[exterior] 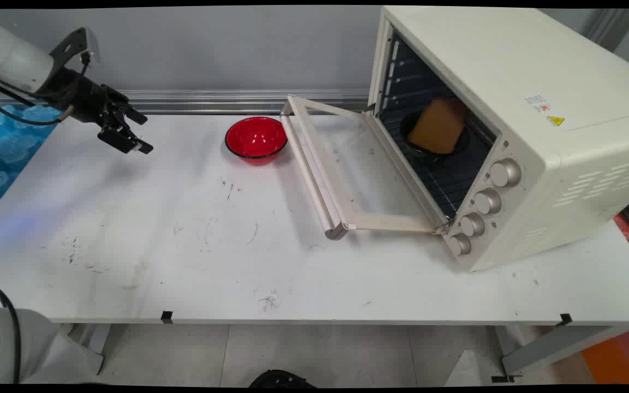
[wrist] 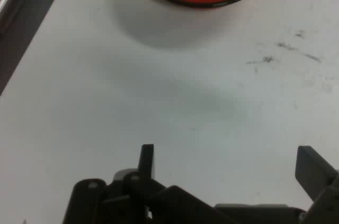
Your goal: Close the oven
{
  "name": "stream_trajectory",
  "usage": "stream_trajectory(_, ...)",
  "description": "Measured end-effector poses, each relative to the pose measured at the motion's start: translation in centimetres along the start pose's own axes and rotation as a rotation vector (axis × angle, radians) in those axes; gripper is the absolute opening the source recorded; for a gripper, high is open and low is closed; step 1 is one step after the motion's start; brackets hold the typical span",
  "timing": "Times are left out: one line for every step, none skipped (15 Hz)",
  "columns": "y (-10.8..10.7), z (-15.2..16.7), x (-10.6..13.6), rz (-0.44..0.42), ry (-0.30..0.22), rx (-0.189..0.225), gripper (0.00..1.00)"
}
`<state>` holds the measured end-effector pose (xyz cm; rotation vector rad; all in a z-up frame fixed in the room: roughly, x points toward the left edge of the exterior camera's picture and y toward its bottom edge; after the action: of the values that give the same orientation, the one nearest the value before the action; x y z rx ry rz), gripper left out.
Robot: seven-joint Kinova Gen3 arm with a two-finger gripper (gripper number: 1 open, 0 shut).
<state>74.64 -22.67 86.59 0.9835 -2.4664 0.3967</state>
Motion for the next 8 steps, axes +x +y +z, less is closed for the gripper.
stream_trajectory(0.1,0.0,0.2,0.002,0.003,-0.004,1.00)
stream_trajectory(0.2,0.0,0.5,0.003,0.005,-0.008,1.00)
stream_trajectory(0.4,0.0,0.8,0.005,0.009,-0.012,1.00)
stream_trajectory(0.5,0.0,1.0,0.006,0.011,-0.015,1.00)
stream_trajectory(0.8,0.1,1.5,0.006,0.015,-0.020,1.00)
stream_trajectory(1.0,0.1,1.9,0.007,0.019,-0.024,1.00)
stream_trajectory(1.3,0.2,2.5,0.007,0.025,-0.031,1.00)
stream_trajectory(1.6,0.3,3.0,0.007,0.030,-0.036,1.00)
